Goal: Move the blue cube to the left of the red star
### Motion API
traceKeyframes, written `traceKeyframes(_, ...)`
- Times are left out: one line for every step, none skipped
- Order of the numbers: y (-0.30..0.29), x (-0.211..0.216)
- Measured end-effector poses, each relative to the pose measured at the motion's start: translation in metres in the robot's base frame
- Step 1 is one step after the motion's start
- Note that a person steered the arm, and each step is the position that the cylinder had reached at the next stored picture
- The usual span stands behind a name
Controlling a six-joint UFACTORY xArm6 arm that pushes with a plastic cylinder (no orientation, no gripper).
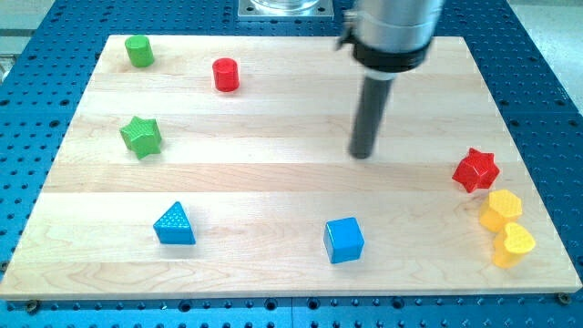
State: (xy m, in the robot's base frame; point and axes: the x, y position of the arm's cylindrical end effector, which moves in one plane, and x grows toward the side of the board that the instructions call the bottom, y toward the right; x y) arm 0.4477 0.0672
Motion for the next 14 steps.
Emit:
traceKeyframes(-0.012,0.056)
traceKeyframes(-0.022,0.095)
traceKeyframes(-0.049,0.112)
traceKeyframes(-0.057,0.143)
traceKeyframes(-0.034,0.150)
traceKeyframes(-0.017,0.140)
traceKeyframes(0.006,0.130)
traceKeyframes(0.023,0.141)
traceKeyframes(0.034,0.129)
traceKeyframes(0.034,0.093)
traceKeyframes(0.040,0.092)
traceKeyframes(0.047,0.131)
traceKeyframes(0.062,0.121)
traceKeyframes(0.062,0.082)
